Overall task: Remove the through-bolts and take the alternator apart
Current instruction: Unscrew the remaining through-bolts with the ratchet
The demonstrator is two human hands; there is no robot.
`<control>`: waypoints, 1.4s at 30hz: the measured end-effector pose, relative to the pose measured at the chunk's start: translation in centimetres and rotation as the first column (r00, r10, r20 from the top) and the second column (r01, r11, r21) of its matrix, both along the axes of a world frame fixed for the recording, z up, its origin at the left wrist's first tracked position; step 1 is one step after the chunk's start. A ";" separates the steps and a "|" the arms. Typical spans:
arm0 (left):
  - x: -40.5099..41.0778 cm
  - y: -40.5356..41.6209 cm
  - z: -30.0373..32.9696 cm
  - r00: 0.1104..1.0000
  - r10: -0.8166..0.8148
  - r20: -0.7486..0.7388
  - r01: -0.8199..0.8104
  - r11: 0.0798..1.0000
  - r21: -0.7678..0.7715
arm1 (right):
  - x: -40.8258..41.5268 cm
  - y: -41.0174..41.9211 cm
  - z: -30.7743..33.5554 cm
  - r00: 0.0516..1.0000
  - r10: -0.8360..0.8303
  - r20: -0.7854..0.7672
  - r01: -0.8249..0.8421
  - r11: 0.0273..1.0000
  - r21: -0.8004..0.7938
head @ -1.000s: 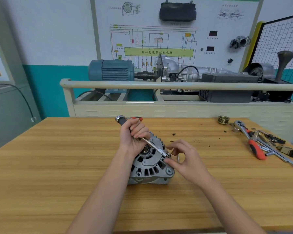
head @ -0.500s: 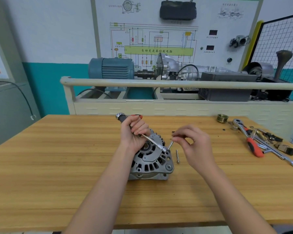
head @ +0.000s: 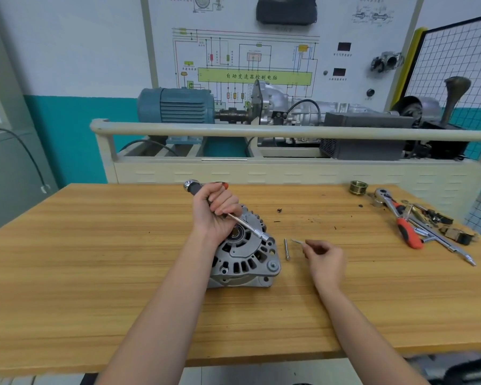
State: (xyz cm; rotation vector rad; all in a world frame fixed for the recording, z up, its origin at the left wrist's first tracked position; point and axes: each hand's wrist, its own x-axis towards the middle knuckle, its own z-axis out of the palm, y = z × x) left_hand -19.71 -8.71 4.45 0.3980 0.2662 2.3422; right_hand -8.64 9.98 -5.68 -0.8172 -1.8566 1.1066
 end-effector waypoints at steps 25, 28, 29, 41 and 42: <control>0.4 -2.1 1.9 0.987 0.046 0.157 -0.054 0.998 0.045 | -3.0 -4.6 7.8 0.743 0.657 0.125 -0.666 0.710 0.229; 0.9 -3.3 2.3 0.987 0.131 0.091 -0.123 0.988 -0.089 | -4.3 -6.1 7.8 0.599 0.722 0.346 -0.800 0.531 0.279; 1.0 -3.7 2.3 0.984 0.167 0.061 -0.157 0.977 -0.146 | -4.4 -6.2 7.4 0.604 0.717 0.349 -0.797 0.531 0.289; 3.2 -6.0 2.5 0.810 0.496 -0.311 -0.586 0.676 -0.448 | -4.8 -5.8 9.2 0.650 0.659 0.378 -0.757 0.605 0.247; 3.4 -6.1 2.6 0.791 0.511 -0.335 -0.611 0.657 -0.441 | -5.1 -5.8 9.5 0.625 0.693 0.360 -0.777 0.598 0.197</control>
